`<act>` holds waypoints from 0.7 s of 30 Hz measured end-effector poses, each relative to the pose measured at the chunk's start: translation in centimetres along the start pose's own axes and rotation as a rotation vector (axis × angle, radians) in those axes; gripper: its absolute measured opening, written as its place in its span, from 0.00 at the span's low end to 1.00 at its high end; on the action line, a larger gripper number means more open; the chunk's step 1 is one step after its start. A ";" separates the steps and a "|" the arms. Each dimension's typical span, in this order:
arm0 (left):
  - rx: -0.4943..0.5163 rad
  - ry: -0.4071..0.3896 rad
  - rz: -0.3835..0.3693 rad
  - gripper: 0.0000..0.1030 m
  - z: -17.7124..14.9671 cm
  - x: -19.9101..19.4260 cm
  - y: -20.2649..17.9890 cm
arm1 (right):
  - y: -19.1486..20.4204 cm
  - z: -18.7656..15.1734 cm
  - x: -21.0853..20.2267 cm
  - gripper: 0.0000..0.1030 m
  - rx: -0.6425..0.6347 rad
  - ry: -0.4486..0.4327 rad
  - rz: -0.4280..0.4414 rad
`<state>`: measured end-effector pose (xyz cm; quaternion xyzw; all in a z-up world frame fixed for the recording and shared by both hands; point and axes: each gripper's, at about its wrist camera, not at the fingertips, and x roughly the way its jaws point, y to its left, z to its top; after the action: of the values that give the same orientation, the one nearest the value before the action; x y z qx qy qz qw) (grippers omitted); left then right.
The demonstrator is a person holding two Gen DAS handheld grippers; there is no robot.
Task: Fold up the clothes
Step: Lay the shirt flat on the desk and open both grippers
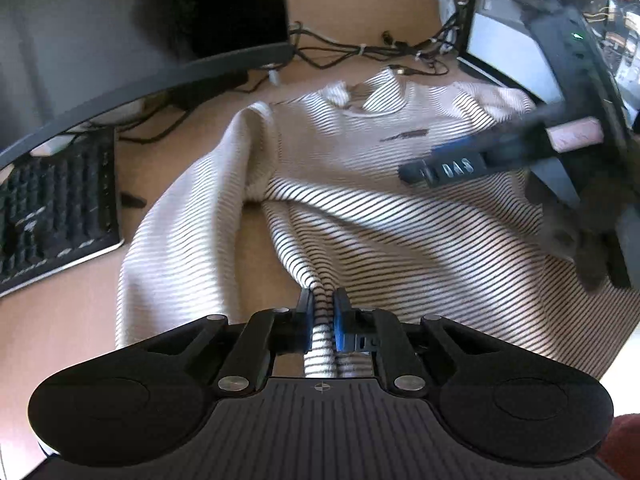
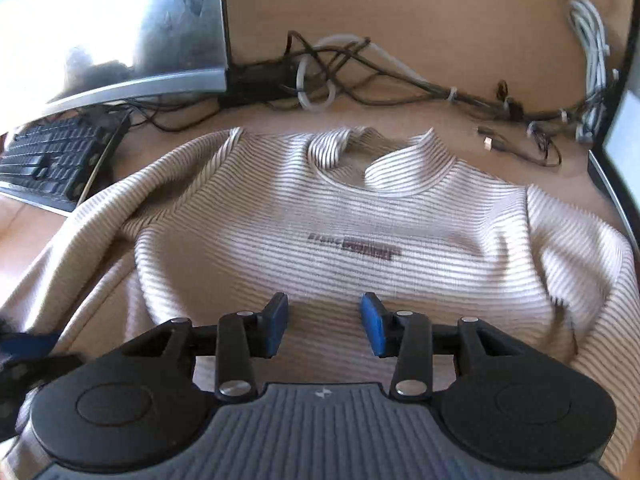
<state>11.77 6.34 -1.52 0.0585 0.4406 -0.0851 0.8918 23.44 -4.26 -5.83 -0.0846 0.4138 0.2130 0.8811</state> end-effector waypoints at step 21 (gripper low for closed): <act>-0.038 -0.100 -0.290 0.32 6.7 1.0 0.4 | -5.2 -3.8 -7.3 0.48 0.126 -0.075 -0.049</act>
<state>17.60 5.42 1.77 -0.0267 0.4009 -0.2074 0.8919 18.97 -12.37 -2.87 -0.0309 0.3910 0.1680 0.9044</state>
